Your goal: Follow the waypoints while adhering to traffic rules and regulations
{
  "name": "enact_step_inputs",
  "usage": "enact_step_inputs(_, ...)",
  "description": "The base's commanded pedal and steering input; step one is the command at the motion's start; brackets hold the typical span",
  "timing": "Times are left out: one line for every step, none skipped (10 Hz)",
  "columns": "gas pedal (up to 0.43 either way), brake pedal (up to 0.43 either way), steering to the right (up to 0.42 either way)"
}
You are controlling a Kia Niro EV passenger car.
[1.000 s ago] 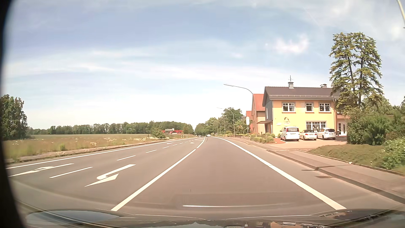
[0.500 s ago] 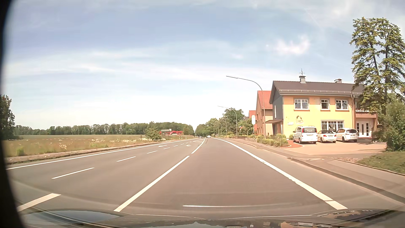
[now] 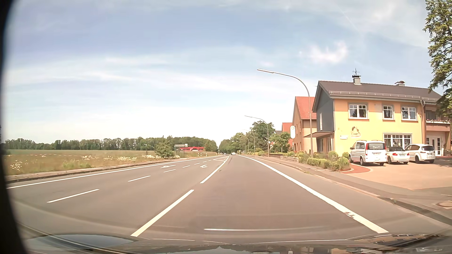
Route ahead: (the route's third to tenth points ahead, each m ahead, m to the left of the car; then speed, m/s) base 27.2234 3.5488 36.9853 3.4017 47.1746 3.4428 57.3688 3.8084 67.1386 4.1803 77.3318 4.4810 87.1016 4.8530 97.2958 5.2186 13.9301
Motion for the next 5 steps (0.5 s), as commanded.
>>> enact_step_inputs(0.480,0.000,-0.003)
enact_step_inputs(0.480,0.000,-0.003)
enact_step_inputs(0.469,0.000,-0.003)
enact_step_inputs(0.469,0.000,-0.003)
enact_step_inputs(0.469,0.000,-0.003)
